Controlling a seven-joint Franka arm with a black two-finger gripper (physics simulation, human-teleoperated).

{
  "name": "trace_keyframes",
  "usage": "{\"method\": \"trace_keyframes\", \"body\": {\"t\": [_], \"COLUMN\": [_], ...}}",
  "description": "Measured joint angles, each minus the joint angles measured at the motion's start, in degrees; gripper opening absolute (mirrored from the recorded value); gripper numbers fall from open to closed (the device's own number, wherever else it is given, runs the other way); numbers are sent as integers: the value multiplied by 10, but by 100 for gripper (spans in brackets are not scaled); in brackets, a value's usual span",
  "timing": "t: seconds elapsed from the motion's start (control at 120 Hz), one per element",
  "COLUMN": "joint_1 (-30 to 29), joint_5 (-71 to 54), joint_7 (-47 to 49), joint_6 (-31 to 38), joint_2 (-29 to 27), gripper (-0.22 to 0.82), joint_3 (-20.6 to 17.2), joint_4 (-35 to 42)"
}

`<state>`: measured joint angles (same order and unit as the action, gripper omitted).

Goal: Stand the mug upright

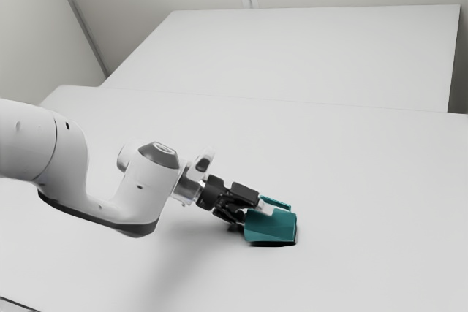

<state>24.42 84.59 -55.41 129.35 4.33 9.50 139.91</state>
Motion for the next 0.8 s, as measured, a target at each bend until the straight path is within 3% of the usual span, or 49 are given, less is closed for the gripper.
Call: {"method": "trace_keyframes", "body": {"t": [0.8], "joint_1": [0], "joint_5": [30], "joint_7": [-41], "joint_6": [-25], "joint_2": [6], "gripper": [10], "joint_3": [0], "joint_4": [5]}}
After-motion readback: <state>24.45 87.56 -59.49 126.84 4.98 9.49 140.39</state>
